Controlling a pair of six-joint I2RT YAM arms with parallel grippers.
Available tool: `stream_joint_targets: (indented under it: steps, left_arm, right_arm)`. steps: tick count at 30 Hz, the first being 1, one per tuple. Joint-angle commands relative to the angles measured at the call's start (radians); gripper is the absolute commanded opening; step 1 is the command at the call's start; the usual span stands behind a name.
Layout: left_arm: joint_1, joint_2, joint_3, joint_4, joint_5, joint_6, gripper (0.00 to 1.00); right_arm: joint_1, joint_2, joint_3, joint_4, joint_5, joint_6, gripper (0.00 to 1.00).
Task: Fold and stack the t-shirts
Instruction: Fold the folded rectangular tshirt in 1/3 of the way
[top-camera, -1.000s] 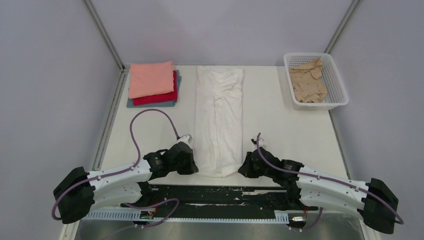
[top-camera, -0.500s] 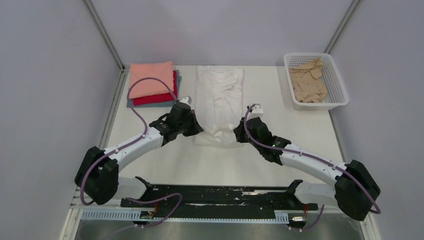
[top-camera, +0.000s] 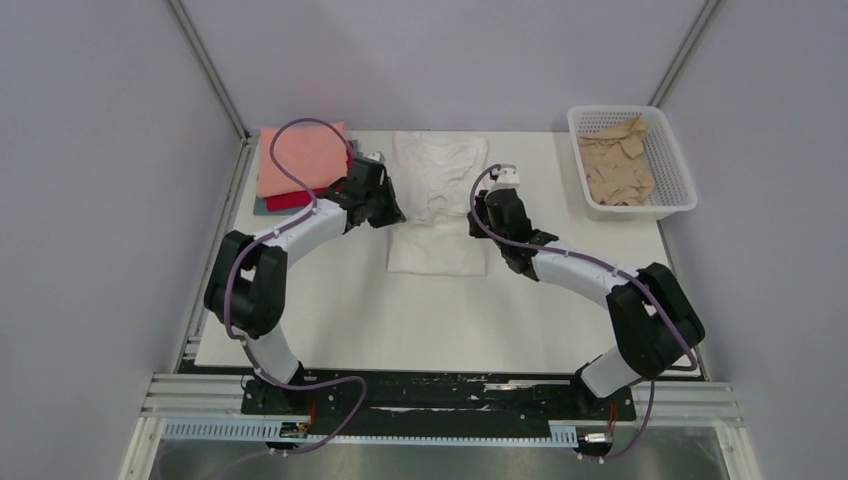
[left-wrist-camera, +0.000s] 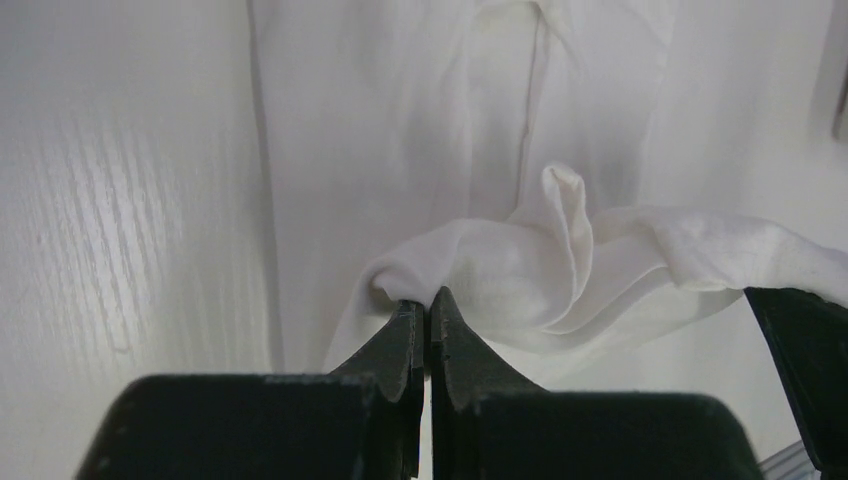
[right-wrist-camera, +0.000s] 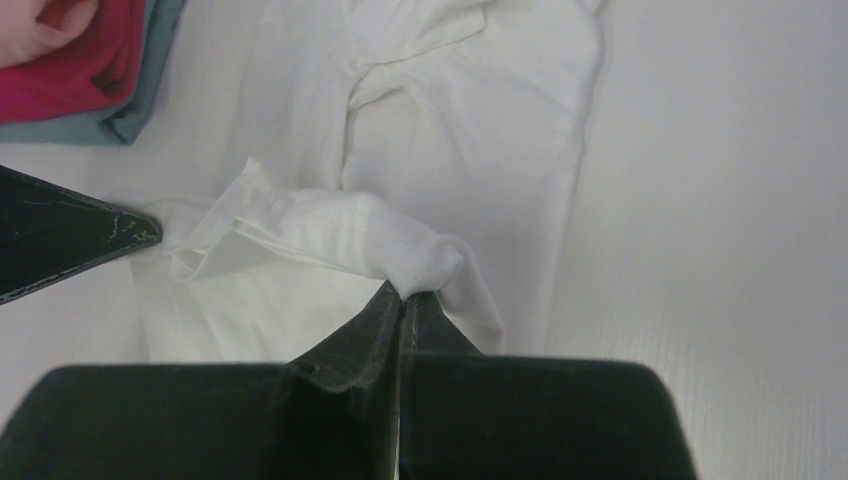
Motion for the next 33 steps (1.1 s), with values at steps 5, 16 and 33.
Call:
stream_joint_targets:
  steps: [5,16,33]
  left_arm:
    - [0.032,0.130,0.136,-0.033,-0.016,0.055,0.02]
    - [0.063,0.248,0.244,-0.070,-0.024,0.078,0.31]
    - [0.073,-0.109,-0.090,-0.021,-0.088,0.020,1.00]
  right_arm:
    - [-0.071,0.136,0.094,0.106,-0.101,-0.026,0.00]
    - [-0.128,0.263,0.146,0.133,-0.155,-0.006,0.04]
    - [-0.138,0.141,0.077,0.109,-0.634,0.054,1.00]
